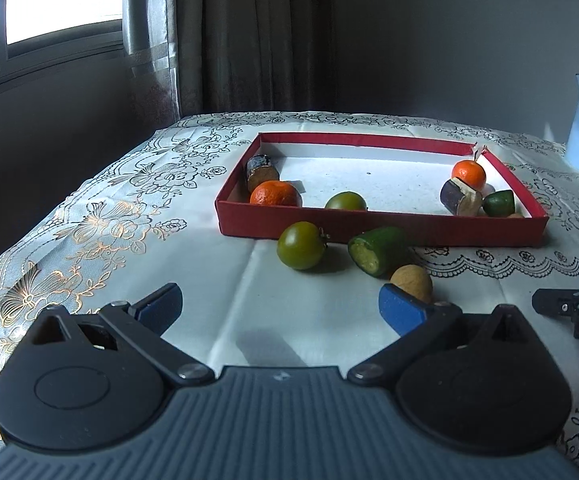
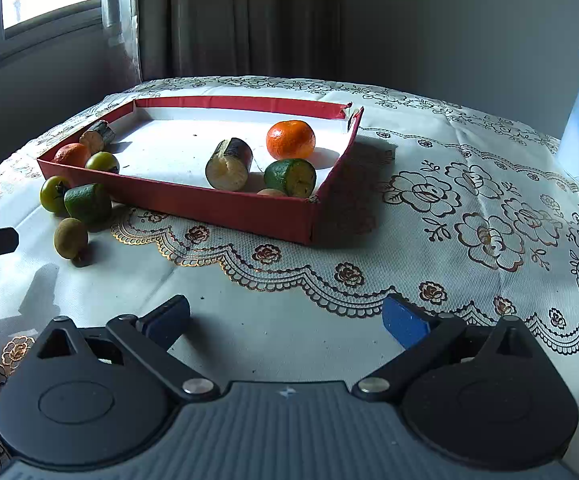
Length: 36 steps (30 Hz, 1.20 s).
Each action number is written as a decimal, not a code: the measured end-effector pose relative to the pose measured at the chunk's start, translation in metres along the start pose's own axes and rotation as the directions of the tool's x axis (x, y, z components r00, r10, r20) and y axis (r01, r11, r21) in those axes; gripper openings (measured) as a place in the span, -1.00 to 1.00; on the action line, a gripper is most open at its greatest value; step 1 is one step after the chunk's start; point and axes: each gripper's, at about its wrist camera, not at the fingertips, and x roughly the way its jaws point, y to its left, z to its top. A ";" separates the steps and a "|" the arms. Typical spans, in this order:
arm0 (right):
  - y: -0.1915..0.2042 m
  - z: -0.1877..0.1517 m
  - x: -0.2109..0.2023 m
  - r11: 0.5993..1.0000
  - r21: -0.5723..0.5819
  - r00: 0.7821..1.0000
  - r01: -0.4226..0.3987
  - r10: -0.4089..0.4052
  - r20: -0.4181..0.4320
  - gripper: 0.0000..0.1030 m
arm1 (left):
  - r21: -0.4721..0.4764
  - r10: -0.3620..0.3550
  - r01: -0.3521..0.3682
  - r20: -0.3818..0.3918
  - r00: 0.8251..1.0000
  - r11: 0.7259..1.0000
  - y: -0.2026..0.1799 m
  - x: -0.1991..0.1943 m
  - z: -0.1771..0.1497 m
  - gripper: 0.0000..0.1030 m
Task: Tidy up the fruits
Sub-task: 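Withdraw the open right gripper from the box, then move the left gripper to the tan round fruit and close on it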
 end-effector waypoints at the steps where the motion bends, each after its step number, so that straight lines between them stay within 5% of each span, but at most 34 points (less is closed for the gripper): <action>1: 0.000 0.000 0.000 1.000 0.000 1.000 0.000 0.000 0.000 1.00 | 0.008 -0.013 0.013 0.006 1.000 1.000 -0.007 -0.001 0.002 1.00; 11: 0.000 0.000 0.000 1.000 0.000 1.000 0.000 0.000 0.000 1.00 | 0.071 -0.032 0.032 -0.006 0.999 0.997 -0.057 0.021 0.015 1.00; 28: 0.000 0.000 0.000 1.000 0.000 1.000 0.000 0.000 0.000 1.00 | 0.044 -0.008 0.014 -0.122 0.992 0.999 -0.059 0.047 0.011 1.00; 36: 0.000 0.000 0.000 1.000 0.000 1.000 0.000 0.000 0.000 1.00 | 0.039 -0.050 0.055 -0.102 0.993 0.998 -0.059 0.042 0.009 0.73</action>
